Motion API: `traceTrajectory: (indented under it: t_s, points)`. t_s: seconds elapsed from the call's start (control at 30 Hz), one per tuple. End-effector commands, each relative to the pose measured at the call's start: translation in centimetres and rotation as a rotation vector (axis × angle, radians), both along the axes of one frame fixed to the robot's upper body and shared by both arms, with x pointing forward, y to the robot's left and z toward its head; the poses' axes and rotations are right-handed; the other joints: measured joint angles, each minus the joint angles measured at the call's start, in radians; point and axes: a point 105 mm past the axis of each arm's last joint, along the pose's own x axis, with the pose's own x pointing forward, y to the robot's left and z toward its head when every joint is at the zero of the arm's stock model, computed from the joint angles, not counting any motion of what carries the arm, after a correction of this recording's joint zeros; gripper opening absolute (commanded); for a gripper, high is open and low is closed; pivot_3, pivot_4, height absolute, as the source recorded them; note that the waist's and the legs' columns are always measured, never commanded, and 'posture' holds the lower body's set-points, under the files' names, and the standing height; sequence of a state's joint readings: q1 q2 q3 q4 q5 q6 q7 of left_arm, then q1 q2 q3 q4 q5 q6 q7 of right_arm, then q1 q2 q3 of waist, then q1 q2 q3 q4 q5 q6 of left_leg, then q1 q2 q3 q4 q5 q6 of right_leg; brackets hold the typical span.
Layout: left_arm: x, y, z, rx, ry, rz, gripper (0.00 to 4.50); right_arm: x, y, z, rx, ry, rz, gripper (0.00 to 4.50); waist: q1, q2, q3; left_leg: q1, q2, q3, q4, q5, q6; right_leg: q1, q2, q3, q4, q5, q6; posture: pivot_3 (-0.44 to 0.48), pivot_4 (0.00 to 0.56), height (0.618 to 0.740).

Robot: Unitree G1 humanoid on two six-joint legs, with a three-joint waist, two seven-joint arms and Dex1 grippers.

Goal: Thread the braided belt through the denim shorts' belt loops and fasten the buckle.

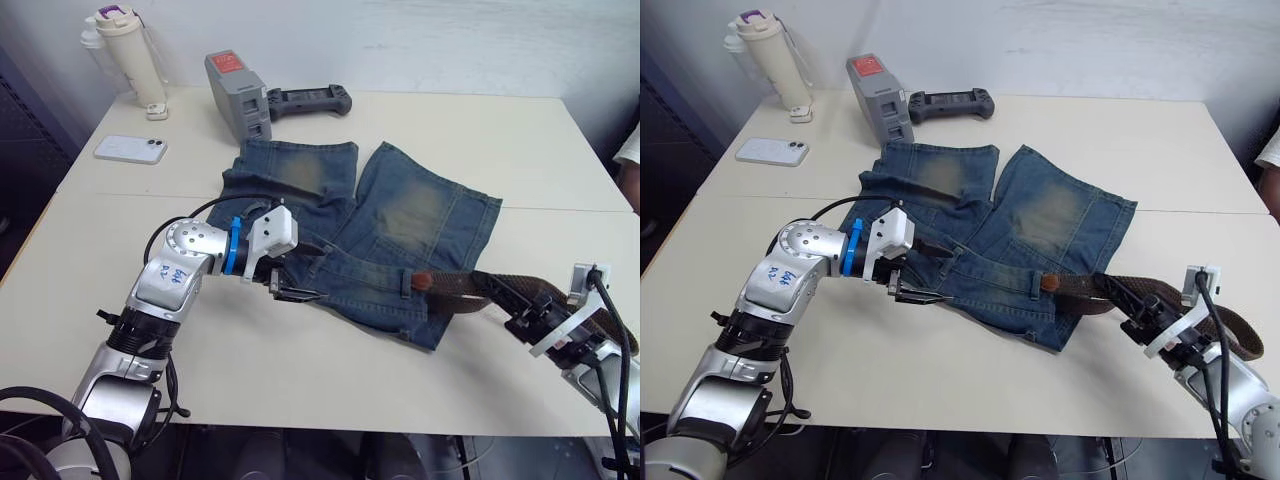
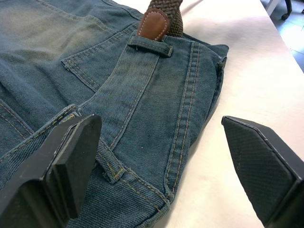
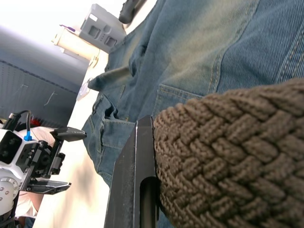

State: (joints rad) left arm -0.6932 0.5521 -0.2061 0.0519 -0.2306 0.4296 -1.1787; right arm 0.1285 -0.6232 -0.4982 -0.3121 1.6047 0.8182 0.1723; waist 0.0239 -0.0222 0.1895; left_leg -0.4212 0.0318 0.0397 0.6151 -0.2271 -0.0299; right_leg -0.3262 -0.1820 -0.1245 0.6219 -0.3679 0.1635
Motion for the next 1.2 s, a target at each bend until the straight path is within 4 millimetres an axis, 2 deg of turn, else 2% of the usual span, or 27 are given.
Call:
traceTrajectory:
  t_s: [0.03, 0.17, 0.33, 0.63, 0.9, 1.0, 1.2]
  points:
    - [-0.2, -0.2, 0.9, -0.017, -0.031, -0.012, 4.46, -0.4, 0.2, 0.2, -0.018, 0.001, 0.017, 0.0, 0.0, 0.0, 0.0, 0.0, 0.0, 0.0, 0.0, 0.0, 0.0, 0.0, 0.0, 0.0, 0.0, 0.0, 0.0, 0.0, 0.15, 0.74]
    - [-0.2, -0.1, 0.8, -0.013, -0.031, -0.006, 4.46, -0.4, -0.2, -0.5, -0.038, 0.029, 0.016, 0.0, -0.001, 0.0, 0.0, 0.0, 0.0, 0.0, 0.0, 0.0, 0.0, 0.0, 0.0, 0.0, 0.0, 0.0, 0.0, 0.0, 0.15, 0.74]
    - [-0.7, 0.0, 0.4, -0.012, -0.022, -0.006, 4.46, 1.9, -0.1, -1.0, -0.029, 0.02, -0.017, 0.0, -0.006, 0.0, 0.0, 0.0, 0.0, 0.001, 0.0, 0.0, 0.0, 0.0, 0.0, 0.001, 0.001, 0.0, 0.0, 0.0, 0.15, 0.74]
    - [-0.6, -0.2, 0.6, -0.021, -0.013, 0.014, 4.46, 3.3, 2.1, -2.8, 0.018, 0.03, 0.008, 0.0, -0.003, 0.0, 0.0, 0.0, 0.0, 0.001, 0.0, 0.0, 0.0, -0.001, 0.0, 0.001, 0.001, 0.0, 0.0, 0.0, 0.15, 0.74]
    - [-0.5, -1.6, 0.2, -0.027, 0.014, 0.019, 4.46, 4.6, 5.3, -1.9, 0.06, -0.023, 0.047, 0.0, -0.008, 0.0, 0.0, 0.0, 0.0, 0.001, 0.0, 0.0, 0.0, -0.002, 0.0, 0.002, 0.002, 0.0, 0.0, 0.0, 0.15, 0.74]
    - [-0.2, -2.6, -0.5, -0.045, 0.105, 0.079, 4.46, 5.0, 6.9, -1.8, 0.071, -0.029, 0.082, 0.0, -0.011, 0.0, 0.0, 0.0, 0.0, 0.001, 0.0, 0.0, -0.001, -0.002, 0.0, 0.002, 0.003, 0.0, 0.0, 0.0, 0.15, 0.74]
    - [-1.0, -5.1, -0.5, -0.134, 0.31, 0.117, 4.46, 5.5, 7.2, -2.9, 0.055, -0.01, 0.057, 0.0, -0.017, 0.0, 0.0, 0.0, 0.0, 0.001, 0.0, 0.0, -0.001, -0.002, 0.0, 0.002, 0.003, 0.0, 0.0, 0.0, 0.15, 0.74]
